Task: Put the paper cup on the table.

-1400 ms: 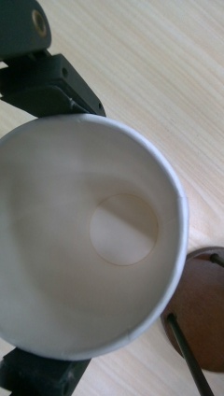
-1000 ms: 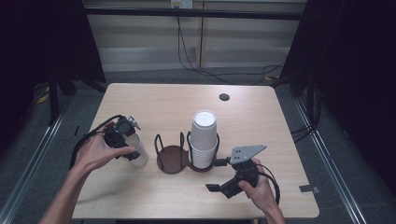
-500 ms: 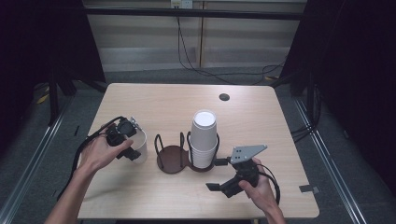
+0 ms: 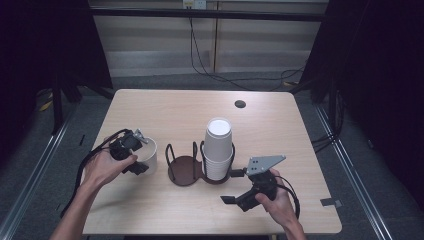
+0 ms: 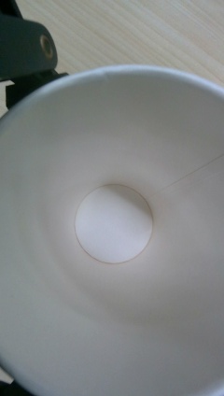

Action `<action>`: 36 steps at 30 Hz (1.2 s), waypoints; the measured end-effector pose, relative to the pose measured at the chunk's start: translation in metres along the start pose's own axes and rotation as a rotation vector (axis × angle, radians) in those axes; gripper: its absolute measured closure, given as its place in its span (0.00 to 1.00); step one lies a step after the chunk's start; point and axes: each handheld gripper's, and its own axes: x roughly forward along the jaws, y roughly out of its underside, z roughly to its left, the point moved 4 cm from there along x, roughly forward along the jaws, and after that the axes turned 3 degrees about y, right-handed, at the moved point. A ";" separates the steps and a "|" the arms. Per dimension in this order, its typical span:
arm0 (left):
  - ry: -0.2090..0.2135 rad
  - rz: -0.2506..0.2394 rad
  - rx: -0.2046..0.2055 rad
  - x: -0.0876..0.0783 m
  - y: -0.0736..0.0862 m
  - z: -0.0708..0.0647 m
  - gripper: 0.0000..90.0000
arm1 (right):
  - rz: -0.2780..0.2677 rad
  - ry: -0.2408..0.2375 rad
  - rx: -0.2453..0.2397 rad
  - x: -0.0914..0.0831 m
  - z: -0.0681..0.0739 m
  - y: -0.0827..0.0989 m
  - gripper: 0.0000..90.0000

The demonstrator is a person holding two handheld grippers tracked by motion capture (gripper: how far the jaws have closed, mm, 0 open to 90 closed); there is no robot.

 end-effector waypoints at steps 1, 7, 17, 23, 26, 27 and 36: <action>0.001 0.005 0.004 0.001 0.001 0.000 0.17 | -0.003 -0.005 0.003 0.000 0.000 0.000 0.15; 0.007 -0.030 -0.015 0.000 0.007 0.002 0.17 | -0.009 -0.002 0.001 -0.002 0.000 -0.001 0.15; 0.016 -0.117 -0.075 -0.010 0.022 0.003 0.18 | -0.020 0.014 0.007 -0.005 -0.002 0.000 0.15; -0.004 -0.165 -0.076 -0.020 0.031 -0.002 0.18 | -0.026 0.030 0.012 -0.005 -0.004 0.000 0.15; 0.000 -0.210 -0.104 -0.025 0.036 -0.004 0.18 | -0.029 0.038 0.013 -0.006 -0.004 0.000 0.15; 0.020 -0.222 -0.119 -0.027 0.037 -0.004 0.18 | -0.028 0.040 0.013 -0.006 -0.004 0.000 0.15; -0.021 -0.359 -0.160 -0.044 0.051 -0.016 0.19 | -0.040 0.059 0.016 -0.007 -0.004 0.002 0.15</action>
